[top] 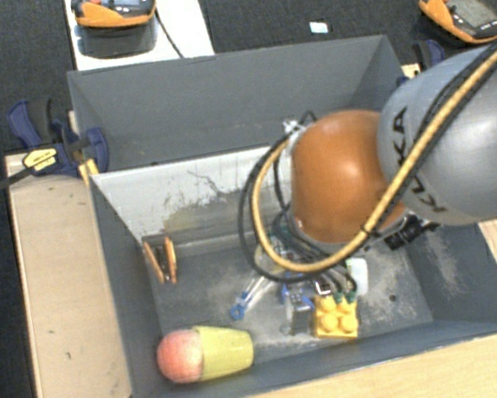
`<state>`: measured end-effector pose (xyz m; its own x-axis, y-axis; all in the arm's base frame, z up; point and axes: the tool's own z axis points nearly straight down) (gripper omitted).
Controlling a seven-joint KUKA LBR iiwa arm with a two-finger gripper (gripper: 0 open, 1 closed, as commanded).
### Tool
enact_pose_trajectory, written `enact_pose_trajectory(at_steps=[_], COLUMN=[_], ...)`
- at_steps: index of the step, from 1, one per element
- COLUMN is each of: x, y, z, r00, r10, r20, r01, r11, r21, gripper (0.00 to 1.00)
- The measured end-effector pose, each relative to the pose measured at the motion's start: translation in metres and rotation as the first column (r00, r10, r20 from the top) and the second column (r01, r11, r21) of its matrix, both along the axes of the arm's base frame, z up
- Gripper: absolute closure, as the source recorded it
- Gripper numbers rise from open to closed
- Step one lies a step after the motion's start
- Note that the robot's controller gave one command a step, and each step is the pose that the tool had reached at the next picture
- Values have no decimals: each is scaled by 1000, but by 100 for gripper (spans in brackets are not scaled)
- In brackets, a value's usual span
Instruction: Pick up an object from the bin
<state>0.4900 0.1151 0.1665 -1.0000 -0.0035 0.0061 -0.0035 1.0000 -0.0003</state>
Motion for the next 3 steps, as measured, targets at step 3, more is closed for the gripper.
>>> enact_pose_trajectory(at_steps=[3], x=[73], y=[-58], z=[-54], r00=[937], r10=[-348], r20=[9], r01=[348], r11=[937], r21=[3], gripper=[0])
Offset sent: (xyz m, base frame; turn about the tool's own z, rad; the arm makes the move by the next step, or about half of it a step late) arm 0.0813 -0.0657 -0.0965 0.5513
